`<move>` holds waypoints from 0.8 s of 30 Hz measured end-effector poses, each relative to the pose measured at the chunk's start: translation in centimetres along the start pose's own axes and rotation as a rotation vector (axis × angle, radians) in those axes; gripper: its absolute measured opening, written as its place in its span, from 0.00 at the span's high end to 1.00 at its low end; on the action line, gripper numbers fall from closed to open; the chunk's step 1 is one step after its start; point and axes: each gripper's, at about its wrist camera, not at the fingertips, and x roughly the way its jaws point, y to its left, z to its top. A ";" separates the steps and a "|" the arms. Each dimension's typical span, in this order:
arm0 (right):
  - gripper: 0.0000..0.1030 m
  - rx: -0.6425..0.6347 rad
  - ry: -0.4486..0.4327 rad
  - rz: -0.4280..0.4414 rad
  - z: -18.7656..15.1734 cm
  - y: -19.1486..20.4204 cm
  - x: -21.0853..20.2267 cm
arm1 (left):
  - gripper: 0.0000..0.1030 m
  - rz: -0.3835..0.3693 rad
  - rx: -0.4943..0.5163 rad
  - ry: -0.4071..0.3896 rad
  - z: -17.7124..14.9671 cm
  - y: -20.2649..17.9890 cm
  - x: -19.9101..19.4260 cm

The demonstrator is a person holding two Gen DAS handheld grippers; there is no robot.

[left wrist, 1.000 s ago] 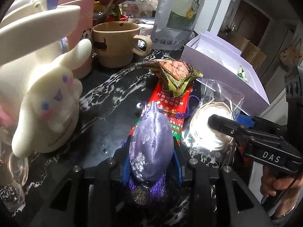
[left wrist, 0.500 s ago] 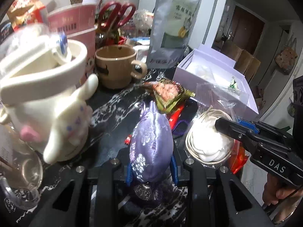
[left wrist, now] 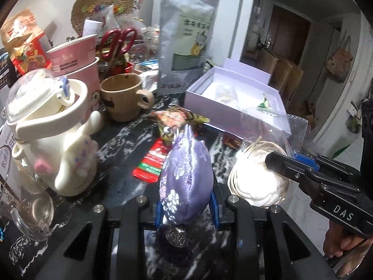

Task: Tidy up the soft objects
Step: 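Carry the purple sachet and clear bag over the lavender box with both tools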

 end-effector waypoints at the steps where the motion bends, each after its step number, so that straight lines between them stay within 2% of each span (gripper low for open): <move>1: 0.78 0.005 -0.002 -0.004 -0.2 -0.1 -0.3 | 0.71 -0.007 0.006 0.001 -0.1 -0.4 -0.1; 24: 0.78 0.138 -0.084 -0.174 -4.0 -4.9 -10.2 | 0.71 -0.187 0.159 0.001 0.0 -10.8 -1.2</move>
